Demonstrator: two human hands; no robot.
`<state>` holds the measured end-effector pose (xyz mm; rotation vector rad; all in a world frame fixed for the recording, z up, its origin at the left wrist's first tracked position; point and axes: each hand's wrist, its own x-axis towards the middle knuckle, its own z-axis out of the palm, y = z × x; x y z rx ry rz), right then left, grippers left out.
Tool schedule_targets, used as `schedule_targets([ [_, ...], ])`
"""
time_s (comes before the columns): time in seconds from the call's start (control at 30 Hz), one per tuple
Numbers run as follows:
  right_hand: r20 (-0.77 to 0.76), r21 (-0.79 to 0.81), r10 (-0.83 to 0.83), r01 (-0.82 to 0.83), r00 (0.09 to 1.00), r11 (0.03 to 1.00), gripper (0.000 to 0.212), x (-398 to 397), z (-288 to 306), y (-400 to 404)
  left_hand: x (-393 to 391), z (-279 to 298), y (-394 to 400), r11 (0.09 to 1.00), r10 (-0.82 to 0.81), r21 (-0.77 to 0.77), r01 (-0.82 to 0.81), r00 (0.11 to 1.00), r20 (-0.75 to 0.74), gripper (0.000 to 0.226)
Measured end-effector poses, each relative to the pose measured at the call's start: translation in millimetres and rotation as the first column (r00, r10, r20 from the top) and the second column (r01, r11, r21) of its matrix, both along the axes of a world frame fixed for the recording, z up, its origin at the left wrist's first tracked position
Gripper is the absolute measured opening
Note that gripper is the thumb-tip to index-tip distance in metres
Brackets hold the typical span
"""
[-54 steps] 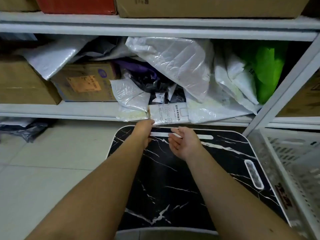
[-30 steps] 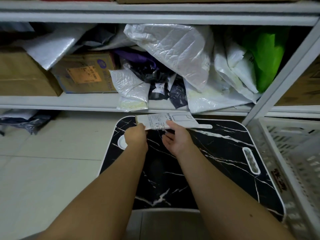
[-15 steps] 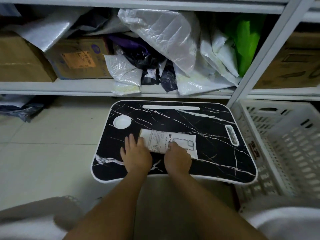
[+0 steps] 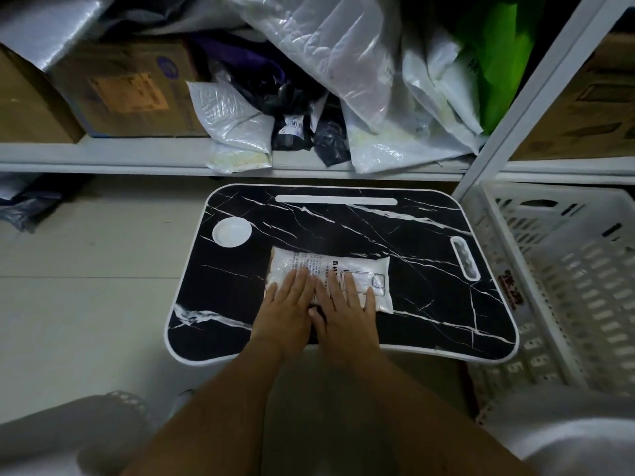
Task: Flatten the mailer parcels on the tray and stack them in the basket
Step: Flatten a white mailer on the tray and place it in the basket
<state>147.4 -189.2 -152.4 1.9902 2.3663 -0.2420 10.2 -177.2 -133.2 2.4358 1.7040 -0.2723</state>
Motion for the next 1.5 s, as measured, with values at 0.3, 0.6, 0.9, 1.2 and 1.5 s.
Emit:
schedule_targets([
  [0.3, -0.108, 0.138, -0.018, 0.033, 0.994, 0.99, 0.03, -4.7, 33.0, 27.4, 13.4, 1.4, 41.7, 0.995, 0.026, 0.094, -0.03, 0.999, 0.046, 0.04],
  [0.6, -0.016, -0.023, -0.019, 0.019, 1.0, 1.0, 0.052, 14.8, 6.9, 42.5, 18.2, -5.3, 39.6, 0.996, 0.078, 0.04, -0.08, 0.995, 0.057, 0.067],
  [0.9, -0.027, -0.05, -0.136, 0.135, 0.99, 0.99, 0.057, 18.6, 11.1, 49.1, 16.3, -5.3, 43.5, 0.984, 0.179, -0.023, -0.178, 0.984, 0.026, 0.057],
  [1.2, -0.088, -0.102, -0.335, 0.326, 0.938, 0.94, 0.077, 20.2, 12.9, 50.1, 32.2, -4.1, 43.0, 0.859, 0.506, -0.083, -0.505, 0.863, -0.02, 0.081],
  [1.5, -0.106, -0.019, -0.111, 0.11, 0.988, 0.994, 0.055, 16.9, 9.2, 31.7, 33.3, -5.7, 25.5, 0.981, 0.195, -0.04, -0.192, 0.975, 0.102, 0.068],
])
